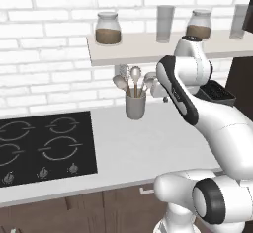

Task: Take a straw from the drawer in front and place it inside the glass cup on the dining counter.

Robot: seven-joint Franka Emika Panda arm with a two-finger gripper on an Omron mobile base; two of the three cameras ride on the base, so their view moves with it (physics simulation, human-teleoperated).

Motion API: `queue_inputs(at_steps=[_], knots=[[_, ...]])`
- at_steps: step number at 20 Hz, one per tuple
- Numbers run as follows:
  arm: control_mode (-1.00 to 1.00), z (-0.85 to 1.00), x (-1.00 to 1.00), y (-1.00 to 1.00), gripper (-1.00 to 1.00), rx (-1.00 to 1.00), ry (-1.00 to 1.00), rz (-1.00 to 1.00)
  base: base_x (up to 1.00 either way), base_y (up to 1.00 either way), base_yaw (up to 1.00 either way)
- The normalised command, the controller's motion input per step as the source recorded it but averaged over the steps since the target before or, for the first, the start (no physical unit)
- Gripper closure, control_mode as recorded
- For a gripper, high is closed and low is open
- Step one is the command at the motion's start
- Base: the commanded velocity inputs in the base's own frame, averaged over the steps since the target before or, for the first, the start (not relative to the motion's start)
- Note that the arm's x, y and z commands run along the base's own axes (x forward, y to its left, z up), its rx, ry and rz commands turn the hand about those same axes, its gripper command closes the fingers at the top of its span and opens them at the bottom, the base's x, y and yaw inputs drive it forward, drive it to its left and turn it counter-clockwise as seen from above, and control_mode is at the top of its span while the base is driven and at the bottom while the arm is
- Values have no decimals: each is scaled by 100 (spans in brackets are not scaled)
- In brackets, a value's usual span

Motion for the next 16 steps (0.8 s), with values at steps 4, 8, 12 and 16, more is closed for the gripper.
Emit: queue_inputs(at_steps=[4,8,12,16], knots=[[100,0,0,0,-100,0,0,0,-17,0,0],[100,0,0,0,-100,0,0,0,-81,13,0],[100,0,0,0,-100,0,0,0,-77,23,-3],[100,0,0,0,-100,0,0,0,-21,46,-22]])
